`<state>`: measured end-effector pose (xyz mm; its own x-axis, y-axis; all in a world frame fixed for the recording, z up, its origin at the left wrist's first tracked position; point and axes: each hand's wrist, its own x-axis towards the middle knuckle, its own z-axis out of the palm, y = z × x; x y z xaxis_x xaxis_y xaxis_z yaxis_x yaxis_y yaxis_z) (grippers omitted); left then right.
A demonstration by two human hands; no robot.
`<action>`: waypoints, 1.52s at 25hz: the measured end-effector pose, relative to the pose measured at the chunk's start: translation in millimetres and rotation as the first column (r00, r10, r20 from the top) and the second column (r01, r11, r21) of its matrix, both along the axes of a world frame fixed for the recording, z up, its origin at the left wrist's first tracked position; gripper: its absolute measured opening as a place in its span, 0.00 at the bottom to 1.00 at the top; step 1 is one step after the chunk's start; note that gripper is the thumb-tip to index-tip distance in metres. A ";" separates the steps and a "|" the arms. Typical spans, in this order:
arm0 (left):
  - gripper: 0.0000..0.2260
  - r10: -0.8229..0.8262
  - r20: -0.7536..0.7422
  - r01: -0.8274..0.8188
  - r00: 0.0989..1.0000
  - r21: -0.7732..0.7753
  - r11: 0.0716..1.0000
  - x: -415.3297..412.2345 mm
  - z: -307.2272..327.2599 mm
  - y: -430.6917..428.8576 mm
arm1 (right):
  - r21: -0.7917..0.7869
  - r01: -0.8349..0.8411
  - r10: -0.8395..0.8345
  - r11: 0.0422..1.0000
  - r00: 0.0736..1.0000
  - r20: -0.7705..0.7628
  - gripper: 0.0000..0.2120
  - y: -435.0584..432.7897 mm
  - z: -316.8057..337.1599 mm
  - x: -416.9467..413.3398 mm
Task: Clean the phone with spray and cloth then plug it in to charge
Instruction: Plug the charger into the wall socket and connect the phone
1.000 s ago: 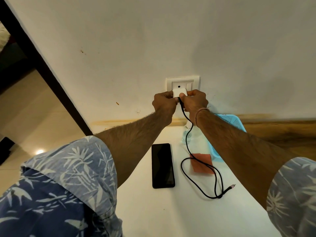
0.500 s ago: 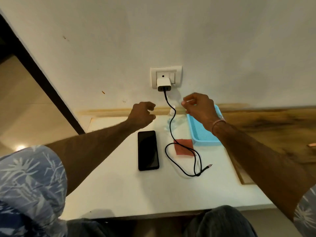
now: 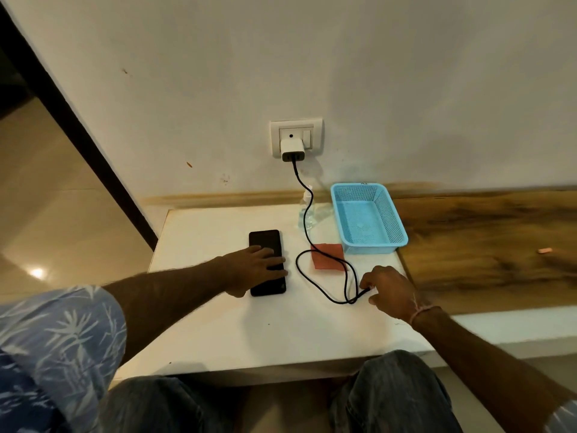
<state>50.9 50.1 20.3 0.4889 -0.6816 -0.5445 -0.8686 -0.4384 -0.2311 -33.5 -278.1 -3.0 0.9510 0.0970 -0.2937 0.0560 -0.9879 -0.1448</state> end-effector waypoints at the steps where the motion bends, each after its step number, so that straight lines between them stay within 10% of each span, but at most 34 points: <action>1: 0.47 -0.021 0.021 0.021 1.000 0.009 1.000 -1.2 -0.1 -1.0 | -0.011 -0.008 0.008 1.000 1.000 0.027 0.15 0.8 -3.2 -3.6; 5: 0.45 -0.096 0.096 0.097 0.991 -0.004 0.995 -4.5 -2.4 -7.0 | 0.009 0.010 -0.011 1.000 0.998 0.063 0.08 0.4 -4.9 -13.7; 11: 0.41 -0.039 0.081 0.045 0.996 -0.072 0.996 -8.0 -11.0 -11.5 | 0.459 0.258 -0.305 0.850 0.952 0.031 0.04 7.1 9.9 -20.4; 17: 0.39 -0.076 0.040 0.079 0.996 -0.086 0.993 -1.8 -11.8 -8.2 | 0.873 0.390 -0.371 0.291 0.888 -0.273 0.06 47.8 34.2 -9.8; 22: 0.41 0.048 -0.106 -0.078 0.993 -0.290 0.954 6.1 6.2 -4.3 | 0.917 0.376 -0.306 -0.132 0.864 -0.398 0.03 93.6 66.1 0.8; 29: 0.40 0.390 -0.311 -0.435 0.867 -0.854 0.284 -11.5 15.9 22.1 | 0.933 0.209 -0.449 -0.292 0.832 -0.326 0.06 146.1 91.0 33.1; 33: 0.39 0.493 -0.451 -0.464 0.744 -0.880 -0.105 -17.5 2.6 16.8 | 0.975 0.099 -0.556 -0.198 0.808 -0.195 0.07 177.6 88.4 53.6; 38: 0.39 0.491 -0.545 -0.417 0.680 -0.838 -0.352 -15.9 -13.8 10.9 | 0.997 -0.009 -0.591 -0.083 0.806 -0.042 0.05 207.2 77.1 71.9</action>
